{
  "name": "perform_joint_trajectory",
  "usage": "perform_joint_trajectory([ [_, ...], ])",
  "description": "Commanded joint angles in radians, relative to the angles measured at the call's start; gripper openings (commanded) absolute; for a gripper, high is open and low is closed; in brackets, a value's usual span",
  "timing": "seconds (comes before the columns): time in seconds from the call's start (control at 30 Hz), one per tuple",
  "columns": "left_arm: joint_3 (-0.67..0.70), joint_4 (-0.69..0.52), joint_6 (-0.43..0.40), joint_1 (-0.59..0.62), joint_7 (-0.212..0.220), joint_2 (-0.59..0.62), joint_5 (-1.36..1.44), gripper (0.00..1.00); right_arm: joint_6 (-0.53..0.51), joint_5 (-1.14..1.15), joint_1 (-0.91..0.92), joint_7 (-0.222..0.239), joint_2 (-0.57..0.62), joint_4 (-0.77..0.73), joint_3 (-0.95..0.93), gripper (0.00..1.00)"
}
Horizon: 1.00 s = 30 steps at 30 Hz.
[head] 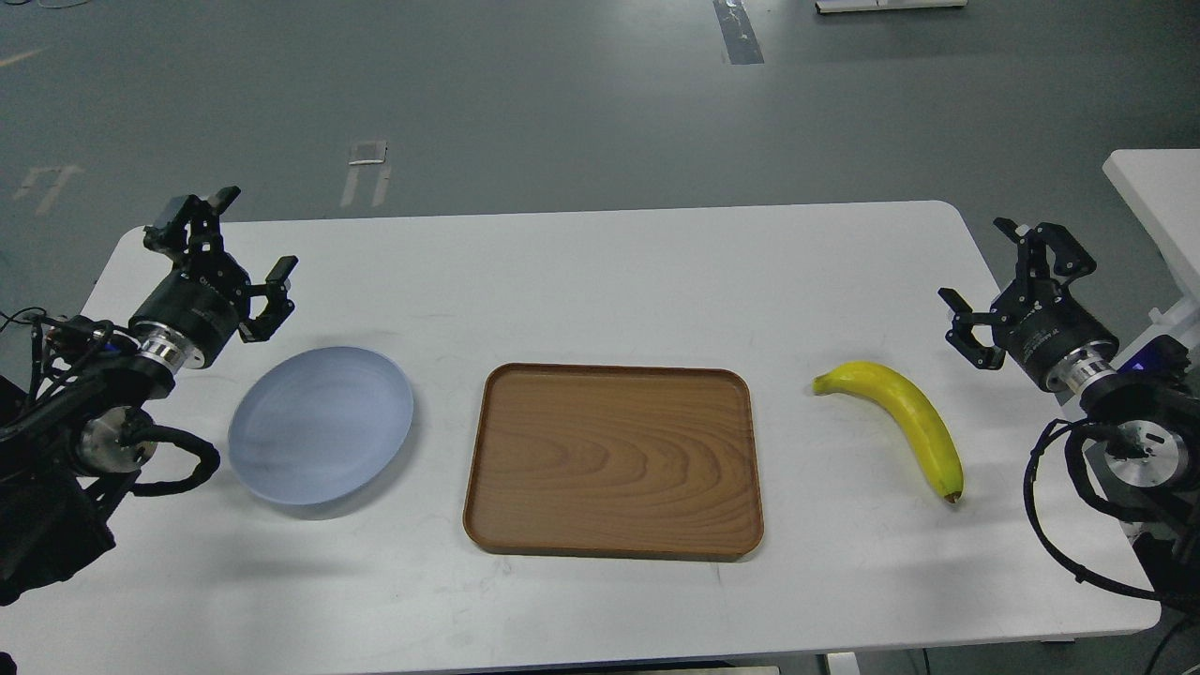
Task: Place banana on plate with both arms
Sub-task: 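Move the left gripper down toward the rim of the blue plate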
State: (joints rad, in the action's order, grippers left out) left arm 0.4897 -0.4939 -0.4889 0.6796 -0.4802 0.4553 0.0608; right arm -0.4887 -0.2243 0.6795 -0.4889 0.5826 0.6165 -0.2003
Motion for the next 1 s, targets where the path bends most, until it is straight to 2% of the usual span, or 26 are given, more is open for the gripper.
perform_joint_trajectory([
  [0.0,0.001,-0.002,0.000,-0.003,-0.001,0.003,0.001,1.00,0.000,0.002,0.000,0.000,-0.004,0.000,0.001,1.00],
  [0.23,-0.005,0.000,0.000,0.012,0.011,0.016,0.007,1.00,0.000,0.023,0.002,0.000,-0.020,-0.024,0.002,1.00],
  [0.53,-0.010,-0.032,0.000,0.070,-0.008,0.081,0.111,1.00,0.000,0.034,0.006,0.000,-0.036,-0.031,0.010,1.00],
  [0.6,-0.011,-0.098,0.000,0.095,-0.008,0.130,0.220,1.00,0.000,0.037,0.009,0.000,-0.040,-0.031,0.012,1.00],
  [0.7,-0.005,-0.326,0.000,0.123,-0.008,0.264,0.524,1.00,0.000,0.053,0.015,0.000,-0.053,-0.031,0.013,1.00],
  [0.73,-0.005,-0.327,0.000,0.123,-0.008,0.264,0.525,1.00,0.000,0.053,0.015,0.000,-0.053,-0.031,0.013,1.00],
  [0.87,-0.002,-0.601,0.000,0.136,-0.008,0.385,0.907,1.00,0.000,0.054,0.020,0.000,-0.061,-0.031,0.013,1.00],
  [0.97,-0.008,-0.689,0.000,0.135,-0.008,0.411,1.158,1.00,0.000,0.057,0.032,0.000,-0.061,-0.031,0.016,1.00],
])
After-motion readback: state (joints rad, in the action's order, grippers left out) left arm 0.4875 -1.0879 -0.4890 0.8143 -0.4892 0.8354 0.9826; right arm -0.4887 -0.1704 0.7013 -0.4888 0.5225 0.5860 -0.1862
